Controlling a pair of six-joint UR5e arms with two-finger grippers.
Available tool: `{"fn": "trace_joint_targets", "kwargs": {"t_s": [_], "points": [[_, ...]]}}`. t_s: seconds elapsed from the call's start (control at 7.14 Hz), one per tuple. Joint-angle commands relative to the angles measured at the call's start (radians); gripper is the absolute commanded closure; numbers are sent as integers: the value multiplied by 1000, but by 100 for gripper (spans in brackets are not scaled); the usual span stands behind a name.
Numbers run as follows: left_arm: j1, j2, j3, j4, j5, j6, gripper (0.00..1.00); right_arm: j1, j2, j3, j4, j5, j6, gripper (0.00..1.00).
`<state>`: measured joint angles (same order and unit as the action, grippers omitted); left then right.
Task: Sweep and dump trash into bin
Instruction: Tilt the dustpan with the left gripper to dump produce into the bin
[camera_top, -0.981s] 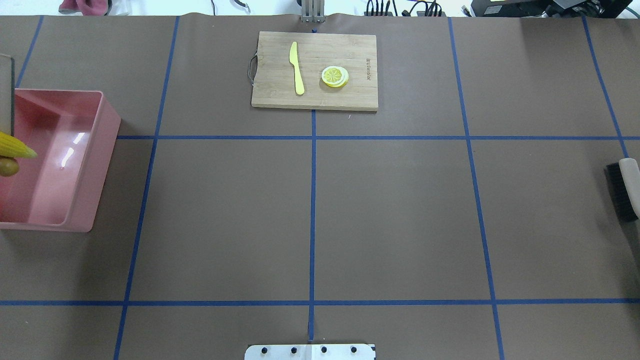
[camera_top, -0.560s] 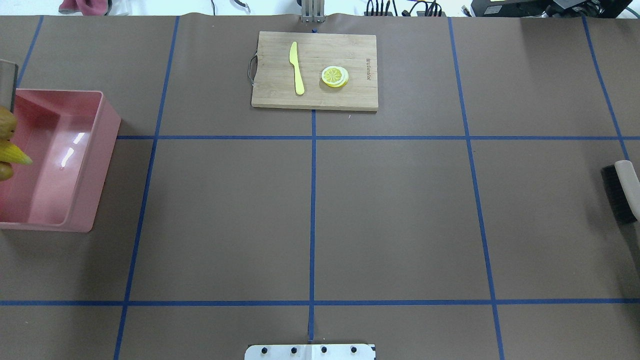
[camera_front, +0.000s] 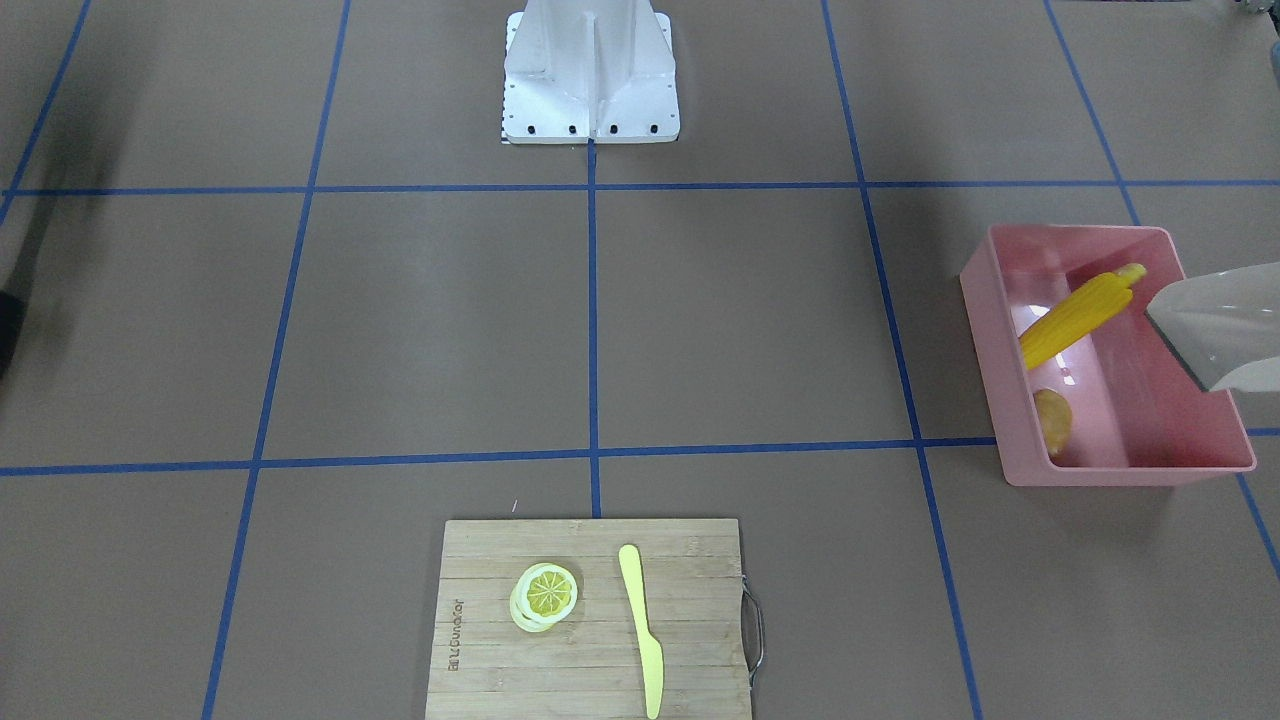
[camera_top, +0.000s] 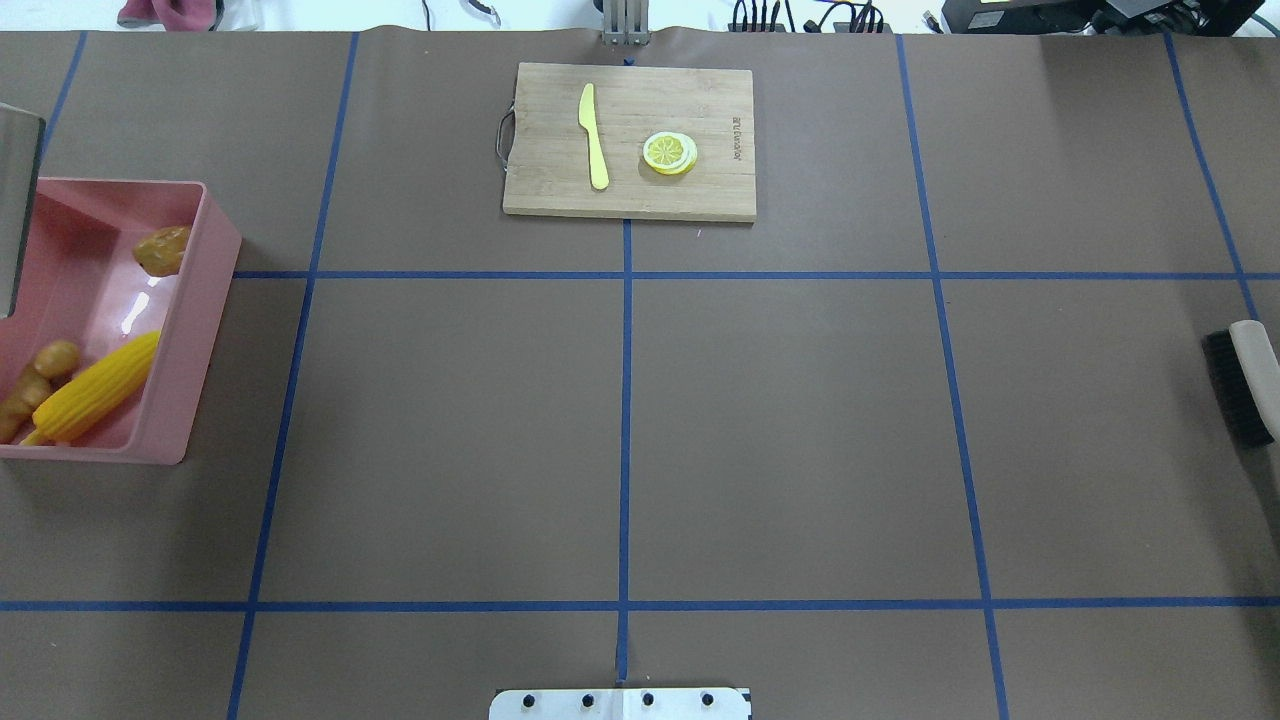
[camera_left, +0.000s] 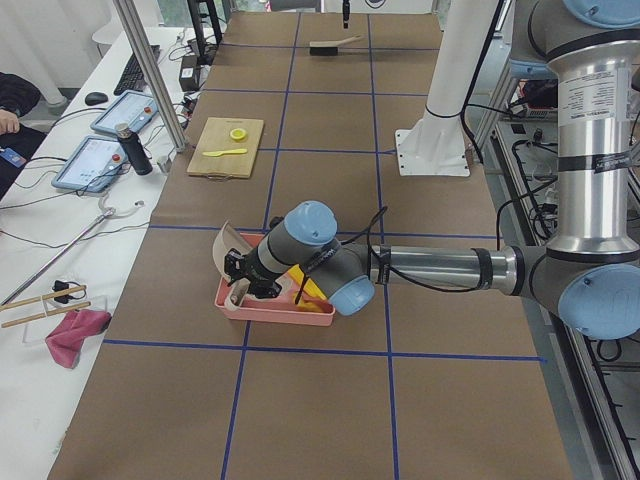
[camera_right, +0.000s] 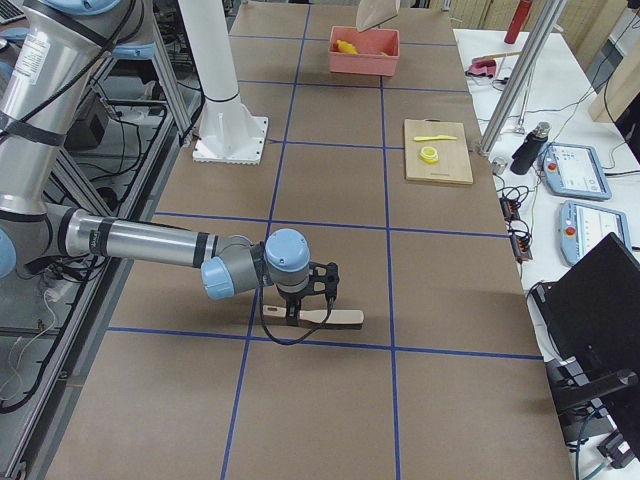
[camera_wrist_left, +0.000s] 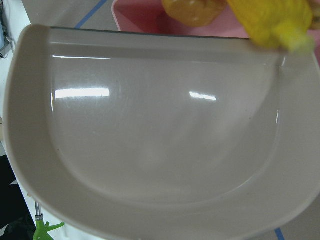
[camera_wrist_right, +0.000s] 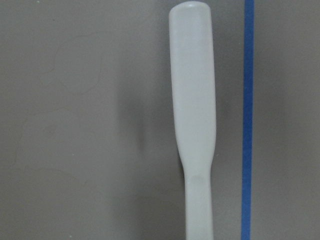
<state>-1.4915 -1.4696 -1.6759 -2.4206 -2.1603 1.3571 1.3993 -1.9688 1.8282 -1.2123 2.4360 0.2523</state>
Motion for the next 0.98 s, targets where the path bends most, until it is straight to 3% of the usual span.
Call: {"fn": "trace_joint_targets", "kwargs": {"t_s": [0.0, 0.28, 0.42, 0.84], "points": [[0, -5, -1, 0, -6, 2, 100, 189, 68, 20, -357, -3, -346, 0], [0, -6, -4, 9, -13, -3, 100, 198, 168, 37, -525, -75, -403, 0], [0, -9, -7, 15, -16, -21, 100, 196, 169, 42, -527, -148, -401, 0], [60, -34, -31, 58, -82, -212, 100, 190, 173, 9, -518, -155, -403, 0]]}}
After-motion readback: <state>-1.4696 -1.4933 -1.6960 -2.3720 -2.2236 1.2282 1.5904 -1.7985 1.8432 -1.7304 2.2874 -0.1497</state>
